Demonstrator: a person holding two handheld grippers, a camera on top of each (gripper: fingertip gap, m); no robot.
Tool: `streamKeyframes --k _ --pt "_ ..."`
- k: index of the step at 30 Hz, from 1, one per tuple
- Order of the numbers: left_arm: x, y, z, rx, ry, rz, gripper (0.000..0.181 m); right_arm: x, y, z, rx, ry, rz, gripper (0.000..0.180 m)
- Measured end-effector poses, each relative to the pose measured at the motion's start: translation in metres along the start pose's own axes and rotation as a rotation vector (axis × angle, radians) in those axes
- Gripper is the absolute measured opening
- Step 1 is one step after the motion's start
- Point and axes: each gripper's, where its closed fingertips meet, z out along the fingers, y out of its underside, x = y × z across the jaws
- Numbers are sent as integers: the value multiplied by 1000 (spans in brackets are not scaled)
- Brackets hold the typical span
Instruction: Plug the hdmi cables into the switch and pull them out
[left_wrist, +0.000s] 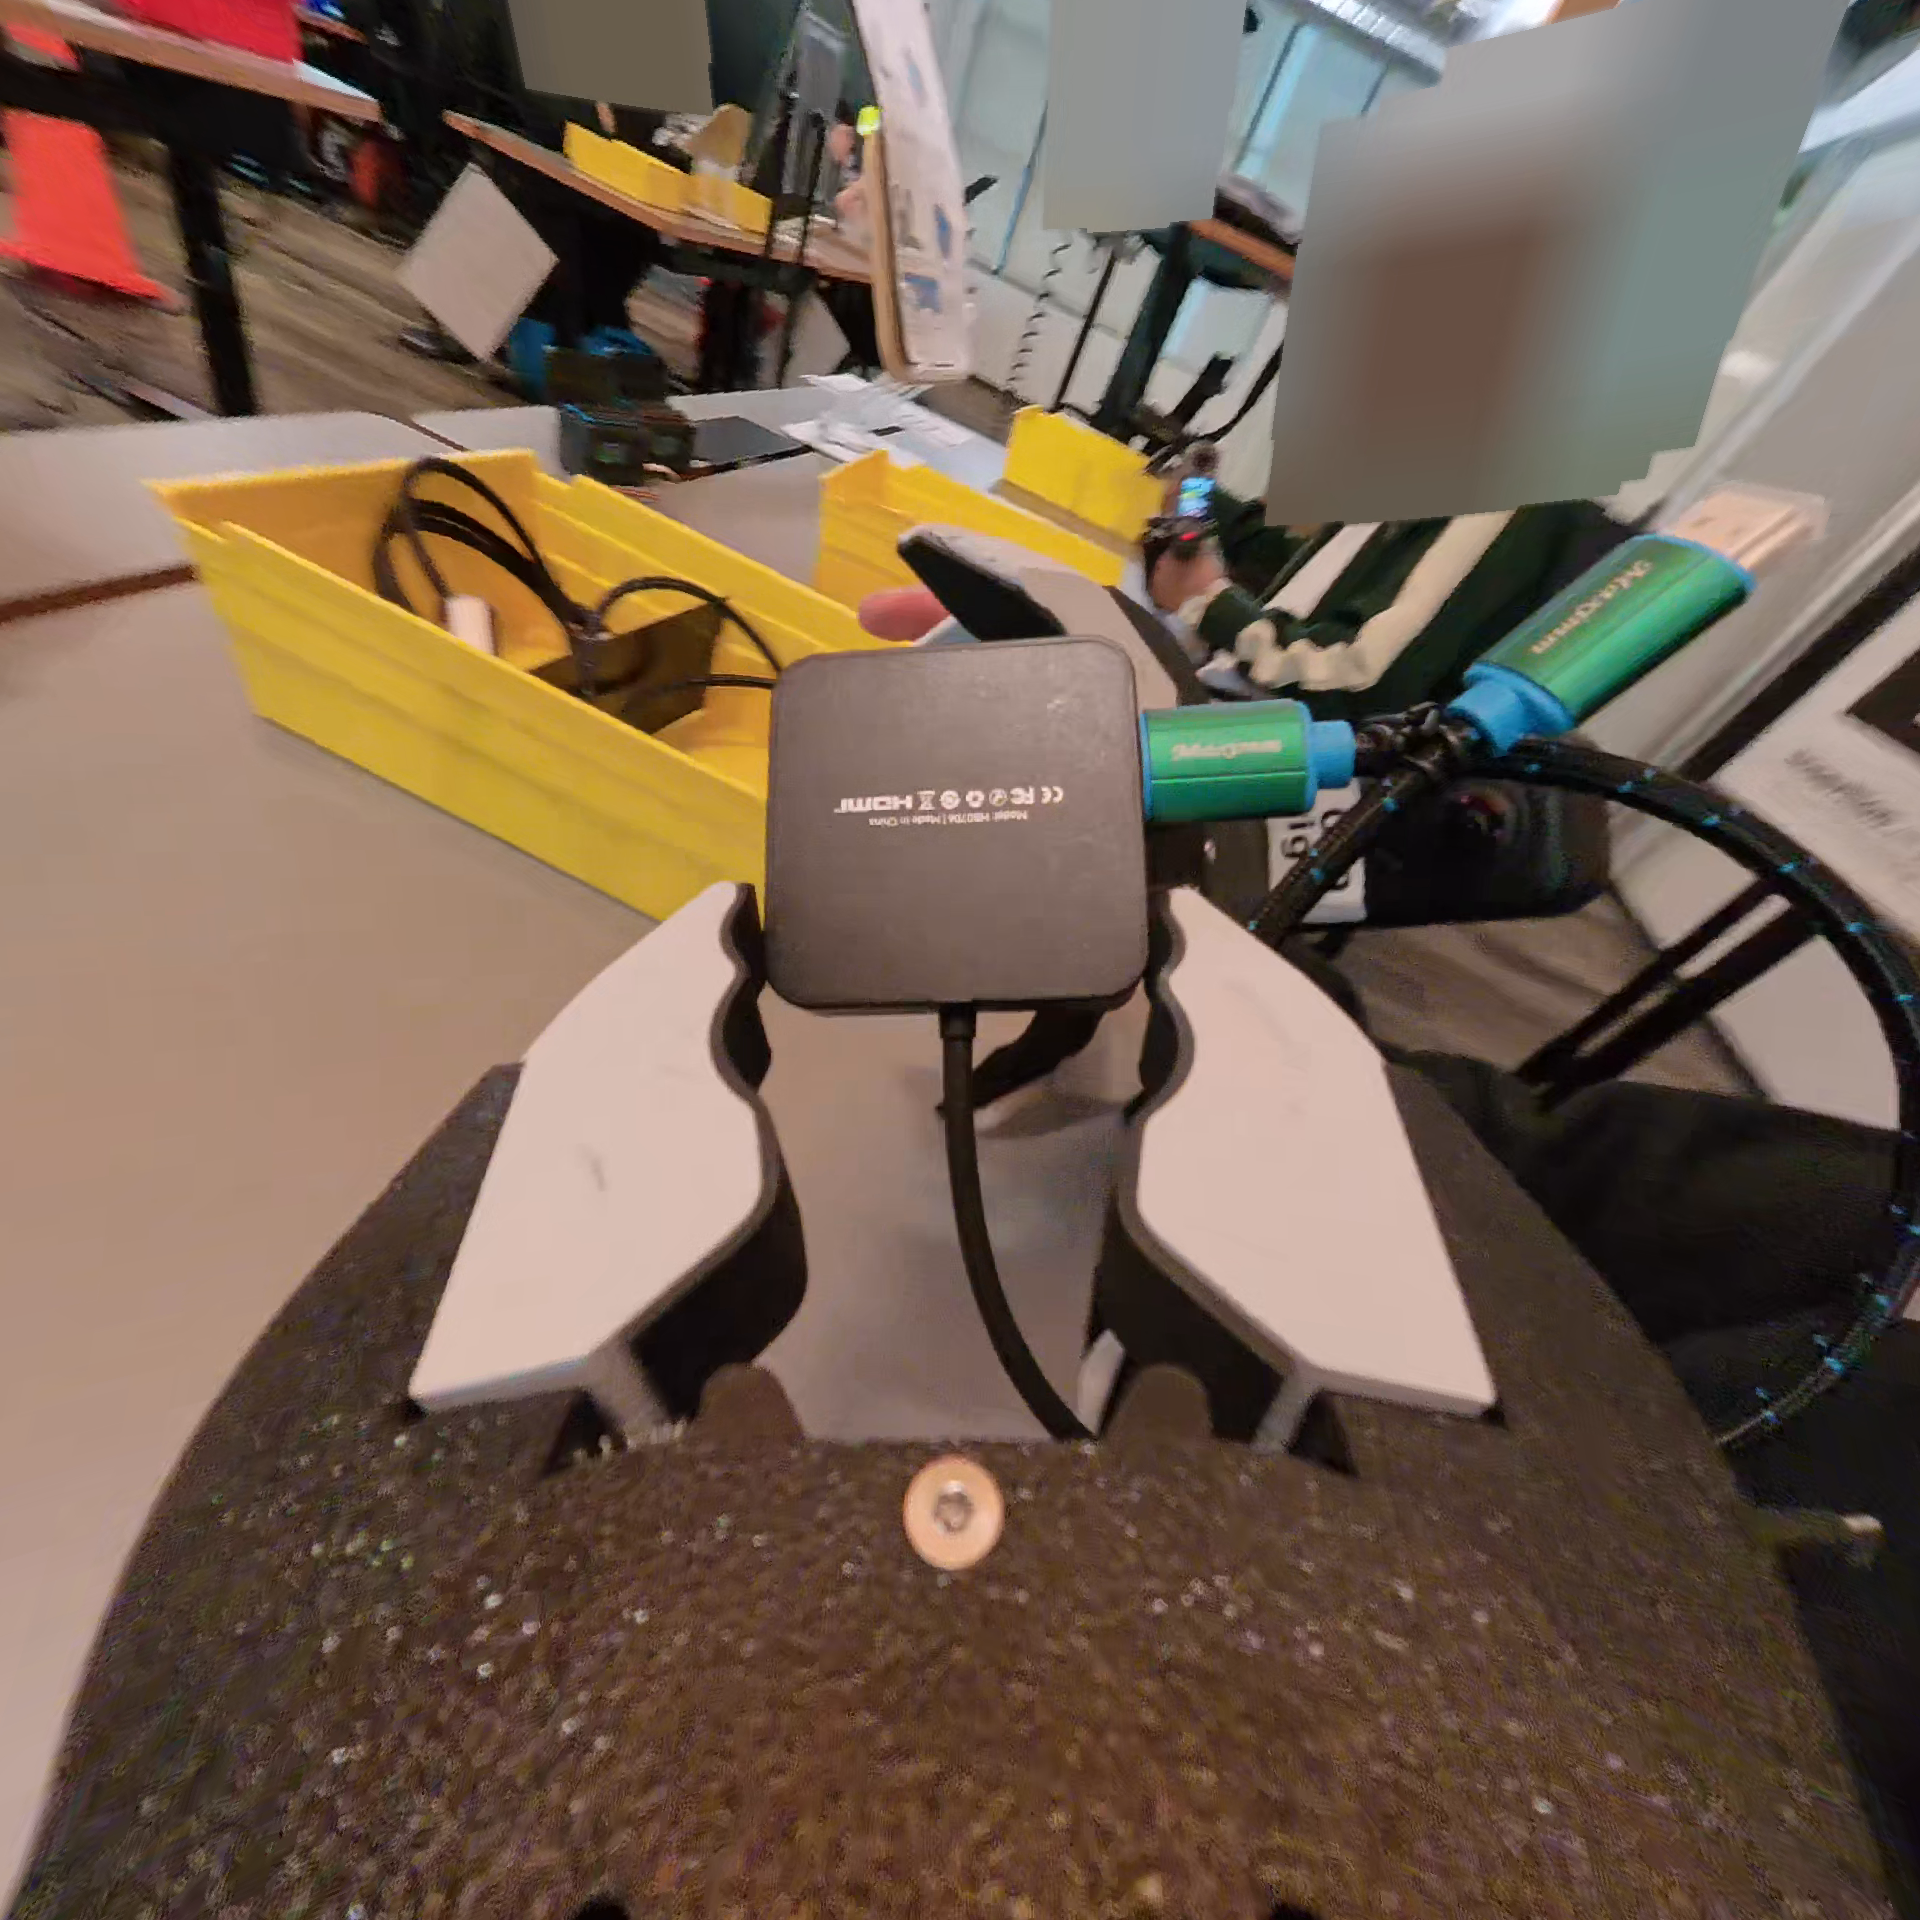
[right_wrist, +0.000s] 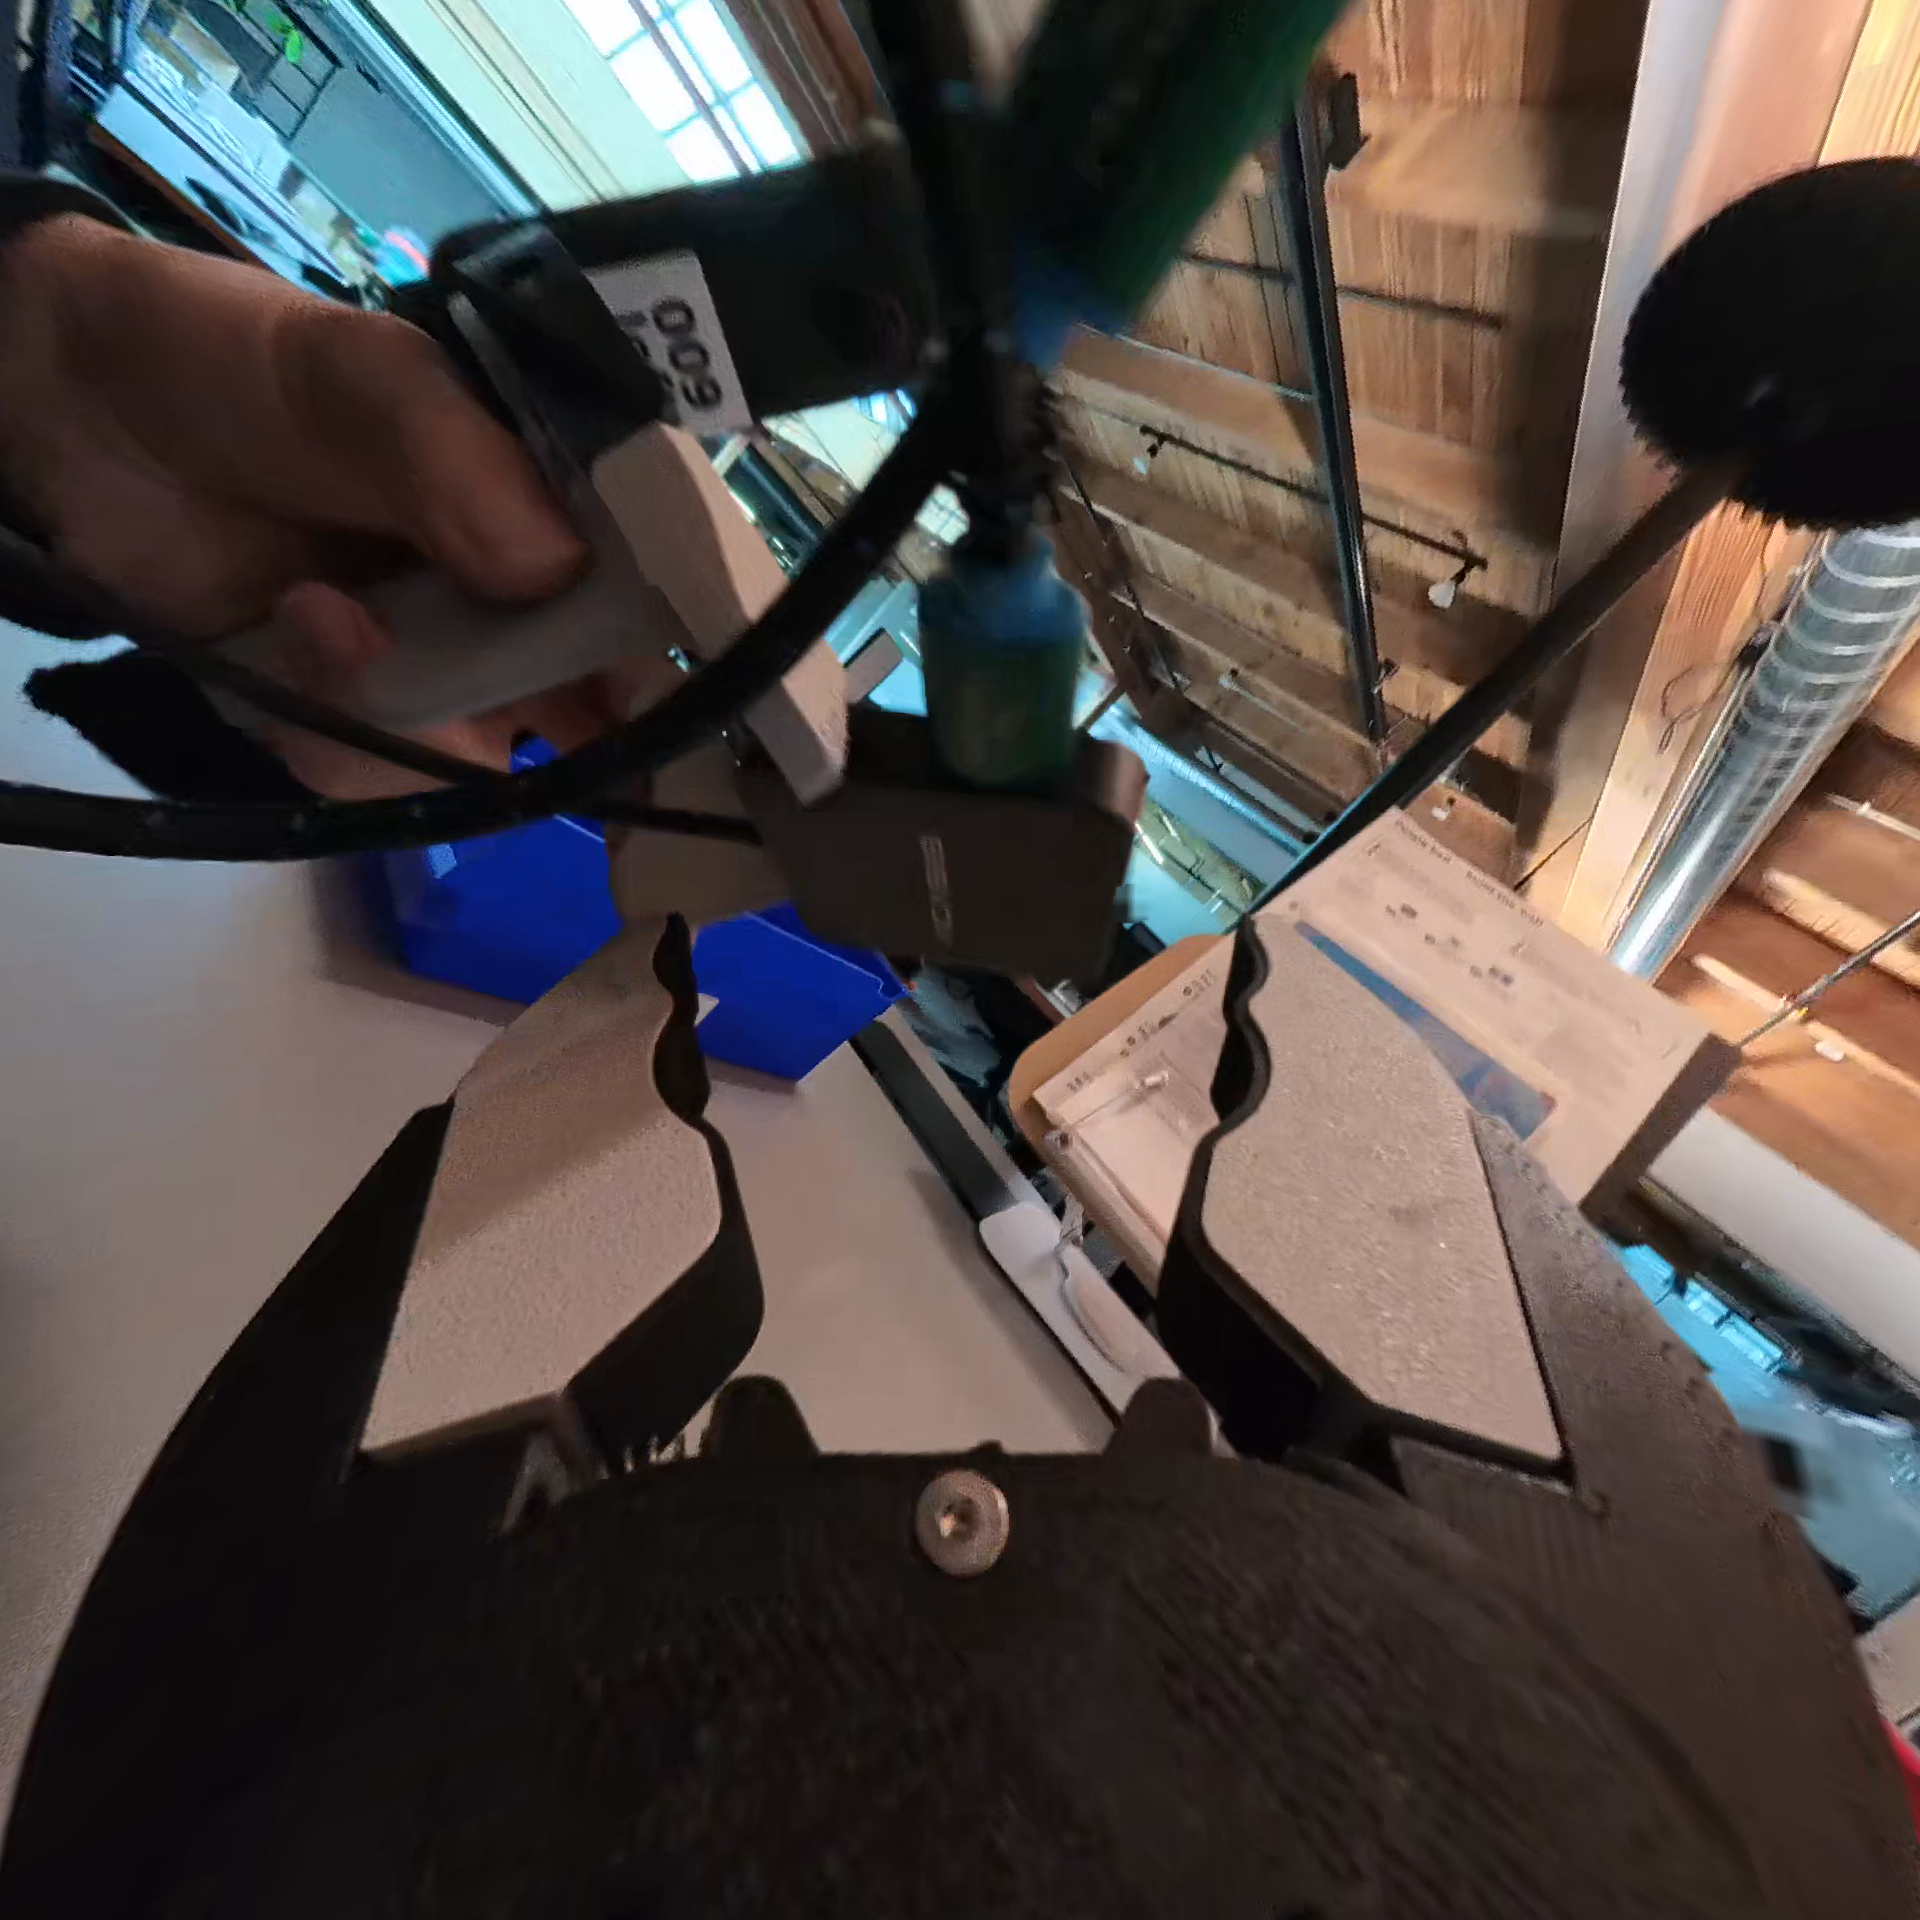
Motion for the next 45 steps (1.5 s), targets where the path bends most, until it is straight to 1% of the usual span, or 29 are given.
streamKeyframes --k 4,6,8,13,16,18,22,27,29,34,39,43,44,45 --pt "8 7 5 17 100 -113 70 -3 -10 0 23 4 -43 79" --pt "9 9 6 16 109 -137 70 -7 -7 -3 25 -16 -78 69" --pt "7 11 6 10 92 -131 70 -8 -5 -3 23 -25 -58 66" --pt "-2 11 5 5 -21 -54 70 -8 0 -1 0 -7 -10 65" --pt "-6 8 3 19 -96 -21 70 -8 -11 -4 79 -40 103 64" --pt "-5 5 3 32 -113 -42 70 -5 -13 -5 85 -13 77 65" --pt "-2 4 7 65 -78 -122 70 1 -14 -2 75 76 32 68" --pt "-6 6 7 79 -65 -180 70 -1 -7 0 15 40 91 68" --pt "-8 8 8 71 -77 -182 70 -2 -4 1 18 30 118 68" --pt "-11 13 8 42 -125 -145 70 -5 -1 0 39 30 94 68" --pt "-8 18 12 19 -115 -147 70 -7 0 1 45 33 104 72" --pt "-8 15 10 41 -109 -133 70 -6 2 3 20 35 179 72" --pt "-4 11 9 59 -81 -106 69 -2 1 2 40 35 233 71" --pt "3 5 6 96 -36 -77 72 2 -3 -1 85 22 322 72"
